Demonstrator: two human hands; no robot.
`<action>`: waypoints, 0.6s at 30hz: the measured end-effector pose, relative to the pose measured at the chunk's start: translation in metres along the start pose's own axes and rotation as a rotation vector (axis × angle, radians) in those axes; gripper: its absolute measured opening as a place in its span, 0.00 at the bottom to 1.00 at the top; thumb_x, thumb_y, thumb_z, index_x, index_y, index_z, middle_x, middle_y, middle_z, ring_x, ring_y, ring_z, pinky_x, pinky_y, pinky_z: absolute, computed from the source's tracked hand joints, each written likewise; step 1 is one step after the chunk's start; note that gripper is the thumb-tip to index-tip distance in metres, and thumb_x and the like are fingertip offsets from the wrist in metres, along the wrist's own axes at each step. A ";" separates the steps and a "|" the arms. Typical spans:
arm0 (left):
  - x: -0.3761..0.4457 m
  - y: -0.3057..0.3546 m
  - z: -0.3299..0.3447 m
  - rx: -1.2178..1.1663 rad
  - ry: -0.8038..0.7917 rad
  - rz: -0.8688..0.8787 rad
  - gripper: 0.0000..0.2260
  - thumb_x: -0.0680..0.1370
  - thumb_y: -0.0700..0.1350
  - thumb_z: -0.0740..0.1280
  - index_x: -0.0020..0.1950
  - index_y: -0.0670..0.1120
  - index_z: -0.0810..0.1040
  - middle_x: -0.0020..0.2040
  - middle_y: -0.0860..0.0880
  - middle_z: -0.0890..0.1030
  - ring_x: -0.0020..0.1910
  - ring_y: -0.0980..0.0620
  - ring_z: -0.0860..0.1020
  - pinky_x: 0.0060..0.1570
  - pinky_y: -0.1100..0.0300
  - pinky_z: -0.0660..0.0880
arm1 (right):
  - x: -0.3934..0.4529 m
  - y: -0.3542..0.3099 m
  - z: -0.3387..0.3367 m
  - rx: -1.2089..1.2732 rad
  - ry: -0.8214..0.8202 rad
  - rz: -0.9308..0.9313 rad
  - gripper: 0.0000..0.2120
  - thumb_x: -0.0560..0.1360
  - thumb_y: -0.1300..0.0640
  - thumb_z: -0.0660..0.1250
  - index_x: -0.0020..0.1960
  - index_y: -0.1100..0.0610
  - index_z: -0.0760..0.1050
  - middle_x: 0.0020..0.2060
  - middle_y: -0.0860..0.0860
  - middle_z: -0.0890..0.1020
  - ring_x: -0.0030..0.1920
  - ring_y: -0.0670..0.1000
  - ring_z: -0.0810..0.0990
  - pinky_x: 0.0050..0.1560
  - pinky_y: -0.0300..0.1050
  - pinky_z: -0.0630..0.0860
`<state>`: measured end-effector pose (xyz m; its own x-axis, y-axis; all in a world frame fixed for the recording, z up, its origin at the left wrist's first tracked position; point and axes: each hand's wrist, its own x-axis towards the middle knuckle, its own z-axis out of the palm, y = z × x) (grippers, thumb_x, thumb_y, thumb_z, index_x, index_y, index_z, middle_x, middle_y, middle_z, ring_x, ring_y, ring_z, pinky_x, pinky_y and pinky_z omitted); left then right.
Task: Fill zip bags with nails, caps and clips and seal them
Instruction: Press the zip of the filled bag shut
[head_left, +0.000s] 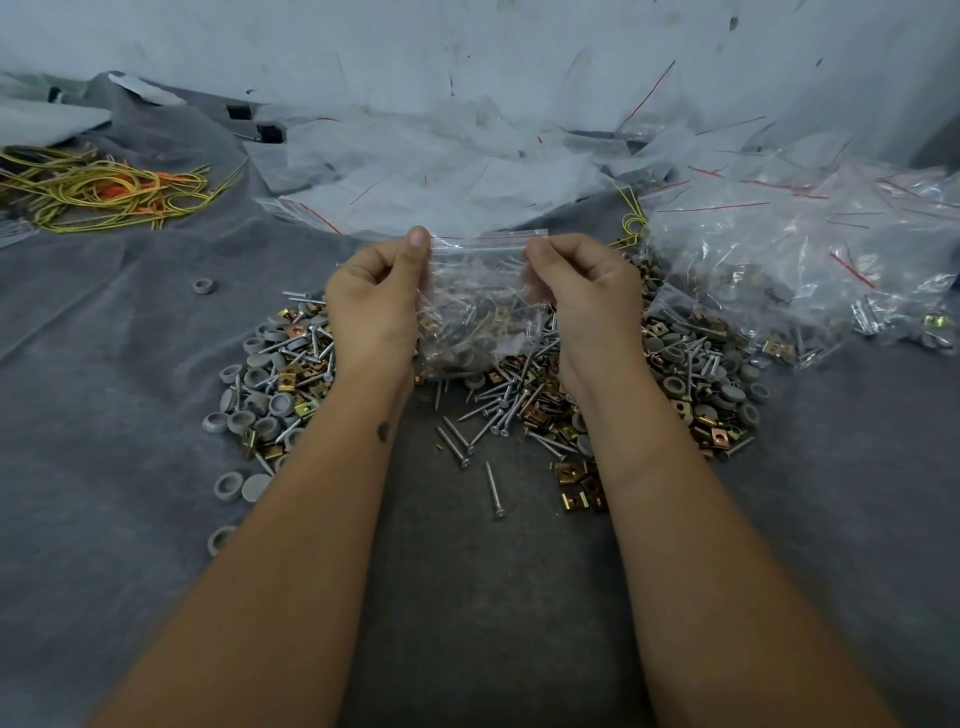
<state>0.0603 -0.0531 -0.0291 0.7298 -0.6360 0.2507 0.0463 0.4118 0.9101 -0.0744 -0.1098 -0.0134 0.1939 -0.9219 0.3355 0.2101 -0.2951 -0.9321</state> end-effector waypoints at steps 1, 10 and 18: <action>0.000 0.000 0.000 0.016 -0.011 0.007 0.13 0.78 0.45 0.70 0.33 0.47 0.78 0.27 0.54 0.77 0.29 0.57 0.71 0.37 0.63 0.73 | 0.000 0.000 0.001 -0.003 -0.001 0.011 0.07 0.76 0.63 0.68 0.40 0.56 0.81 0.29 0.49 0.79 0.31 0.44 0.76 0.35 0.36 0.75; -0.004 0.004 0.000 0.022 -0.054 -0.007 0.12 0.77 0.47 0.70 0.34 0.48 0.80 0.29 0.54 0.78 0.33 0.55 0.74 0.40 0.59 0.74 | 0.000 -0.003 0.002 -0.054 -0.025 0.022 0.07 0.75 0.62 0.71 0.41 0.52 0.80 0.29 0.44 0.82 0.33 0.42 0.79 0.38 0.36 0.76; -0.006 0.002 0.001 0.047 -0.125 0.031 0.07 0.78 0.41 0.70 0.40 0.46 0.80 0.29 0.56 0.80 0.32 0.60 0.76 0.38 0.64 0.76 | 0.000 -0.004 0.002 0.028 -0.081 0.045 0.07 0.73 0.65 0.72 0.40 0.54 0.81 0.30 0.46 0.82 0.33 0.44 0.79 0.37 0.37 0.78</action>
<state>0.0554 -0.0487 -0.0285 0.6399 -0.7007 0.3154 -0.0095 0.4032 0.9151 -0.0736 -0.1083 -0.0089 0.2806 -0.9101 0.3049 0.2264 -0.2459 -0.9425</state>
